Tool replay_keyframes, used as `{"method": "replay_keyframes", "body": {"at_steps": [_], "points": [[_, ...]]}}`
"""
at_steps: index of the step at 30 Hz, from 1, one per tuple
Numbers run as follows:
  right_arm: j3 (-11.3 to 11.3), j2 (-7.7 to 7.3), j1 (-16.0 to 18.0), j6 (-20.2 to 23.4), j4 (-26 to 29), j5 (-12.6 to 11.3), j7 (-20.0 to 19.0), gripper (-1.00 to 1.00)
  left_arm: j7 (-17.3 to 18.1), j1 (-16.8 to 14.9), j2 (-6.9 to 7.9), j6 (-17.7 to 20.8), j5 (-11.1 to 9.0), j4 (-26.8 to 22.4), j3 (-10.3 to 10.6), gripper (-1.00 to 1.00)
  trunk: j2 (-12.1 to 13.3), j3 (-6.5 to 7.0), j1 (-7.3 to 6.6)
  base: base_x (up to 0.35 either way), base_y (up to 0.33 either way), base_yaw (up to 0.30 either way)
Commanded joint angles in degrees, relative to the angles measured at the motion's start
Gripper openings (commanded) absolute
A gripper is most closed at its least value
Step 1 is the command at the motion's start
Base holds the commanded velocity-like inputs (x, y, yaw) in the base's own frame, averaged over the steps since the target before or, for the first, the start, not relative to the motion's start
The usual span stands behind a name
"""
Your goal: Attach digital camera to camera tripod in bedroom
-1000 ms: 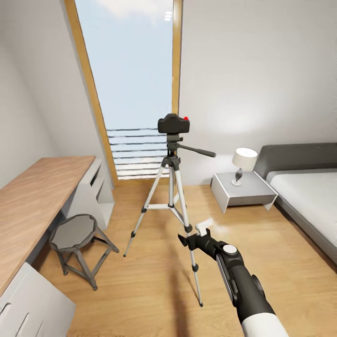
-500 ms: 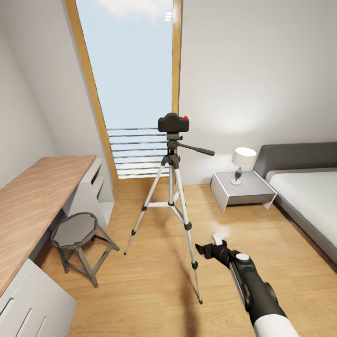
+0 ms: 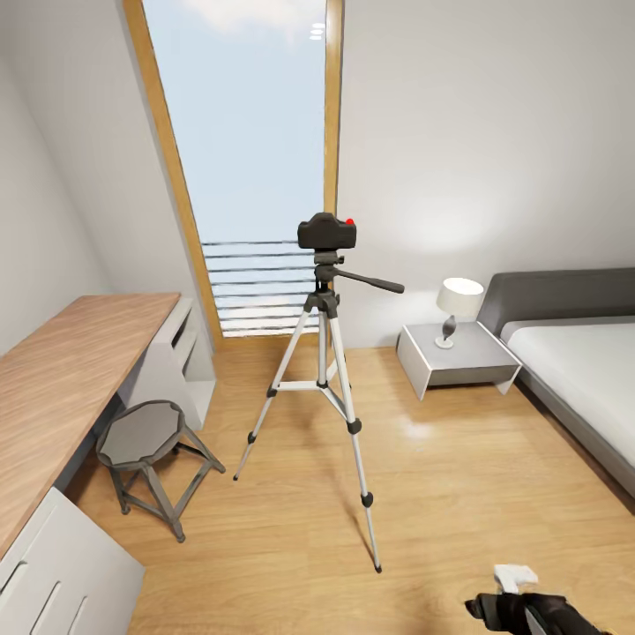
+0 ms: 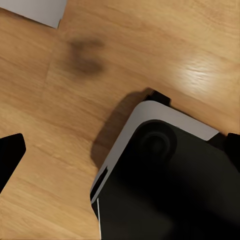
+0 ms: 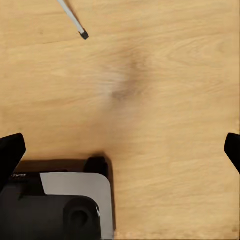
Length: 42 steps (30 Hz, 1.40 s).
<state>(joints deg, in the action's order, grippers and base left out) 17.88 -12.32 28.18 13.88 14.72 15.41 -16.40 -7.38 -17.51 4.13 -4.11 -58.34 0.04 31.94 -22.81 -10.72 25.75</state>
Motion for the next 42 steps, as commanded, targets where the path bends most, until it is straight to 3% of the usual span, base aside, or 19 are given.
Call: {"method": "replay_keyframes", "body": {"at_steps": [1,6,10,14,16,21,29,42], "points": [[0.6,-0.39,0.0,-0.5,-2.4,0.5,-0.2,1.00,-0.1,0.2,-0.04,-0.1,-0.4,0.0,0.5,1.00,-0.1,-0.10,0.03,0.000,0.000,0.000],[0.8,-1.52,-0.1,-4.4,-12.9,0.3,2.5,1.00,0.0,1.4,-0.30,0.0,-0.4,0.0,0.5,1.00,-0.1,-0.10,0.03,0.000,0.000,0.000],[0.9,-1.24,-1.8,-5.9,-15.1,0.2,5.2,1.00,0.0,1.8,-0.33,0.3,-0.4,0.0,0.5,1.00,-0.1,-0.10,0.03,0.000,0.000,0.000],[0.9,-0.97,-5.8,-6.9,-16.0,0.2,6.8,1.00,0.1,2.0,-0.39,1.6,-0.4,0.0,0.5,1.00,-0.1,-0.10,0.03,0.000,0.000,0.000],[0.9,-0.27,-8.9,-7.4,-16.3,0.4,7.4,1.00,0.2,2.1,-0.39,2.6,-0.5,0.0,0.5,1.00,-0.1,-0.10,0.03,0.000,0.000,0.000],[0.7,1.81,-12.3,-8.1,-16.5,1.4,7.8,1.00,0.3,2.1,-0.37,3.4,-0.4,0.0,0.5,1.00,-0.1,-0.10,0.03,0.000,0.000,0.000],[0.7,3.28,-13.9,-9.6,-16.6,4.3,8.1,1.00,2.1,2.1,-0.39,4.1,-0.4,0.0,0.5,1.00,-0.1,-0.10,0.03,0.000,0.000,0.000],[0.7,3.45,-14.1,-10.7,-16.6,5.2,8.1,1.00,3.2,2.1,-0.35,4.2,-0.4,0.0,0.5,1.00,-0.1,-0.10,0.03,0.000,0.000,0.000]]}}
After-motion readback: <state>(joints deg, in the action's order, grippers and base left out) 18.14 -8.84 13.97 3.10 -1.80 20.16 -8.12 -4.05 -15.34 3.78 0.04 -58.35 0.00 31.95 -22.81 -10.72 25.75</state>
